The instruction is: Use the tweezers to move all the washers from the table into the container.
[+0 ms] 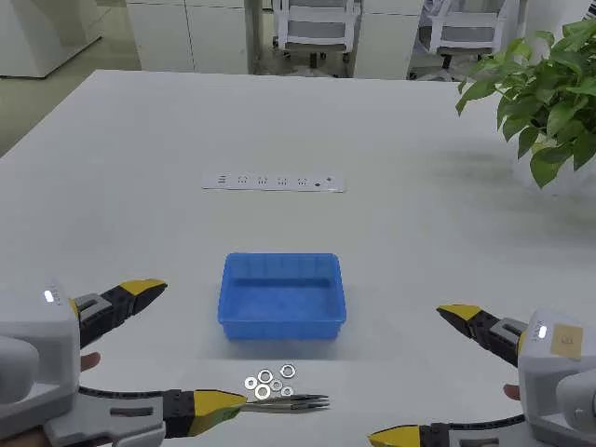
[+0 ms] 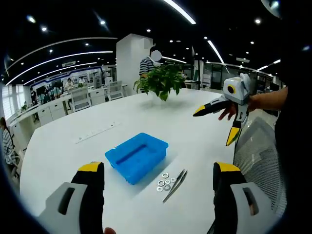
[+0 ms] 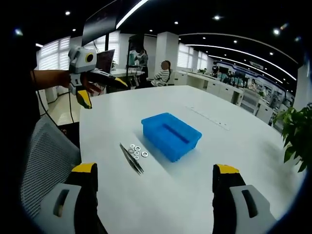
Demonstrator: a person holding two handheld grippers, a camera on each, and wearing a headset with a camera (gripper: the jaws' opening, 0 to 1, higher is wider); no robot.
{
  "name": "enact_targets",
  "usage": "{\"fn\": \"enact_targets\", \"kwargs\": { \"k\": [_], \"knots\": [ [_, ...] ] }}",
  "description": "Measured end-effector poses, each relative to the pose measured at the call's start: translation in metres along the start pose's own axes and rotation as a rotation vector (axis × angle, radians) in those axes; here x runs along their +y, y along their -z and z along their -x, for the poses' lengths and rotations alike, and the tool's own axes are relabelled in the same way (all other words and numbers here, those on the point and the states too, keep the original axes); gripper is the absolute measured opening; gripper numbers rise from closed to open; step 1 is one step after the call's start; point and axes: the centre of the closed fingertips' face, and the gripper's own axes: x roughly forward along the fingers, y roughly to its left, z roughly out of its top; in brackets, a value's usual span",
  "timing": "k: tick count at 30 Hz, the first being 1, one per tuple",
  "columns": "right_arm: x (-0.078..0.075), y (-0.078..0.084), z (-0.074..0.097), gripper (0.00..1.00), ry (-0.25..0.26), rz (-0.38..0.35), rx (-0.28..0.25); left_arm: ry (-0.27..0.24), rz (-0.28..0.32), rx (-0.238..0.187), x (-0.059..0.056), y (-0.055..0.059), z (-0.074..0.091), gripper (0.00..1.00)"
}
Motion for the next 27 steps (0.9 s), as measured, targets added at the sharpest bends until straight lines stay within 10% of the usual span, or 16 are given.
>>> {"fn": "enact_targets", "kwargs": {
  "k": [27],
  "knots": [
    [-0.0012,-0.0018,0.0021,0.99,0.009,-0.001,-0.006,0.004,0.002,-0.001,0.0016,0.0020,-0.0003,0.99]
  ]
}}
